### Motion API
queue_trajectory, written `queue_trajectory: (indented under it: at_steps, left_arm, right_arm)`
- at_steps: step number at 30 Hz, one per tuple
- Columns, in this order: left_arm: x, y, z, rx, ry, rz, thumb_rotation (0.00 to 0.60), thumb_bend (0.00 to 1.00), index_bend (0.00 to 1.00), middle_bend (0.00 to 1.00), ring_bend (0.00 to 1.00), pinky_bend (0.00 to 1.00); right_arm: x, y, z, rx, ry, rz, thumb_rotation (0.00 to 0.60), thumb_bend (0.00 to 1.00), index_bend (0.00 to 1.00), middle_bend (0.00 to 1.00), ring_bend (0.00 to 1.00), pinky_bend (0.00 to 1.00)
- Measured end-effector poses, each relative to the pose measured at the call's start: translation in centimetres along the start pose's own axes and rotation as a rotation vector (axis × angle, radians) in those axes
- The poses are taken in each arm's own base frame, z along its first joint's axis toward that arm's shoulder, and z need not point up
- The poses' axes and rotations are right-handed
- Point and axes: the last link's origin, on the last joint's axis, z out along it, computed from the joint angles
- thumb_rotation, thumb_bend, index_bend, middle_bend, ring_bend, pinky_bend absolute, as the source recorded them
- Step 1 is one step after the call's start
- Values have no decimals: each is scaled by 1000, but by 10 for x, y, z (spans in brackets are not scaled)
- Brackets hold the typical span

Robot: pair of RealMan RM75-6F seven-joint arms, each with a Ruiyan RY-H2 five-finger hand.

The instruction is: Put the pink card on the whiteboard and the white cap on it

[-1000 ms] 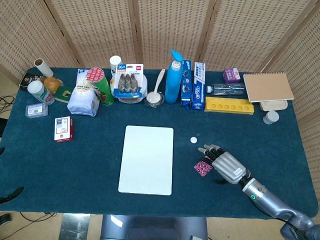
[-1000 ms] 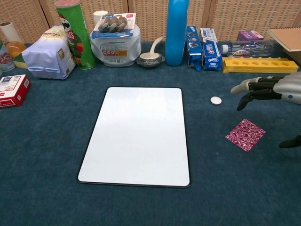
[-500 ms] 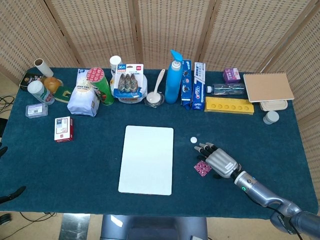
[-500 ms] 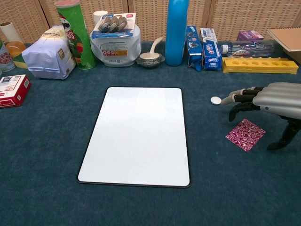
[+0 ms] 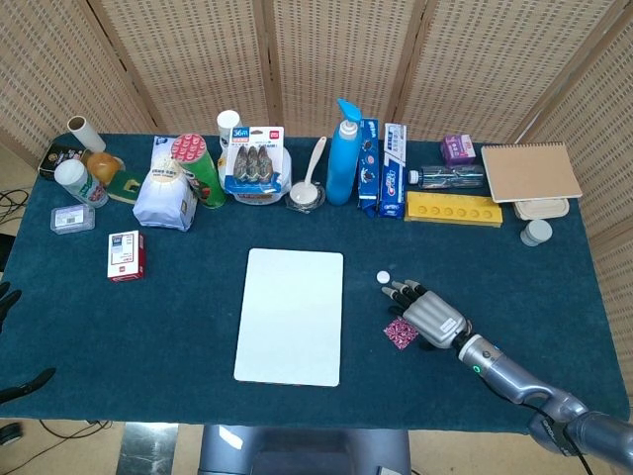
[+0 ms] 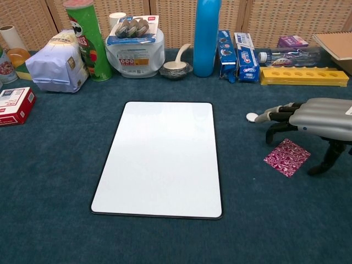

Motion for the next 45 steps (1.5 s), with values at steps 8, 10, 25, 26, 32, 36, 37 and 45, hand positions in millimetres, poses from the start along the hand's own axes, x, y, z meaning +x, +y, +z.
queue_trajectory:
  at_steps: [8,10,25,26,32,36,37,45]
  left_arm:
    - [0,0,1,0,-6,-2,600,79,0,0,0,58]
    - [0,0,1,-1,-8,-3,600,79,0,0,0,58]
    - [2,-1,0,-6,-8,-17,600,80,0,0,0,58]
    - [2,-2,0,-6,-9,-17,600,80,0,0,0,58]
    - [2,-1,0,-6,-10,-16,600,79,0,0,0,58]
    - [2,-1,-1,-7,-7,-18,600,79,0,0,0,58]
    - [3,-1,-1,-7,-6,-19,600,79,0,0,0,58]
    - [3,-2,-1,-6,-7,-21,600,80,0,0,0,58]
  right_arm:
    - [-1,3,5,-16,-35,-4,600,199,335,45,0,103]
    - [-1,3,5,-18,-42,-2,600,200,354,45,0,103]
    - [-4,2,4,-32,-50,13,600,212,436,46,2,103]
    - [-4,2,4,-31,-48,13,600,213,436,47,2,103]
    - [1,-1,1,-20,-29,18,600,217,445,51,3,104]
    - [5,-4,-1,-11,-20,14,600,218,455,52,5,104]
    - [5,-5,-2,-11,-20,15,600,219,456,52,5,104]
    - [16,-9,-1,-3,10,35,600,221,458,52,5,104]
